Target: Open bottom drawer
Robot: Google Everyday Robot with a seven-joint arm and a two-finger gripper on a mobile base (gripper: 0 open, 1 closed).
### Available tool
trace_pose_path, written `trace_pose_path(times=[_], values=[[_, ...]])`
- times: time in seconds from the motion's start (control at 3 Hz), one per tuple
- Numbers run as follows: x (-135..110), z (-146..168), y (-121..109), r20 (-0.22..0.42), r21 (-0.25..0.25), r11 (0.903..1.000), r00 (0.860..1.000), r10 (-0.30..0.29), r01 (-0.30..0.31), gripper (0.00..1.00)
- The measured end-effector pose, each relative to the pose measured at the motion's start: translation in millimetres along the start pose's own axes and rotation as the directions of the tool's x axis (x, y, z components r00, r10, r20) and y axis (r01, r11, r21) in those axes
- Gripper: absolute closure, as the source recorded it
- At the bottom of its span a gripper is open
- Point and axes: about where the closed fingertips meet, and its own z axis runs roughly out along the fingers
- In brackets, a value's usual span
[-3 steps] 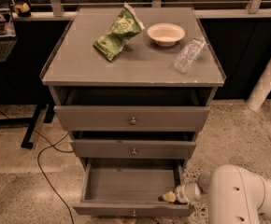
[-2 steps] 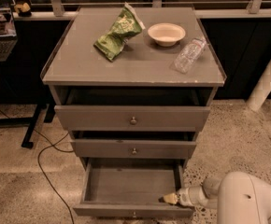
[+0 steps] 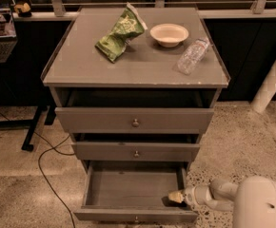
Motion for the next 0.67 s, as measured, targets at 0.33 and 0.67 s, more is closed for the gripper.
trace_pose_path(times=[0.33,0.67], values=[[-28.7,-20.7,8.7,0.088,0.028,0.9984,0.995,-0.051,0.049,0.12],[-31.2,-20.1,11.0,0.095,0.026,0.9983,0.994,-0.055,0.053,0.0]])
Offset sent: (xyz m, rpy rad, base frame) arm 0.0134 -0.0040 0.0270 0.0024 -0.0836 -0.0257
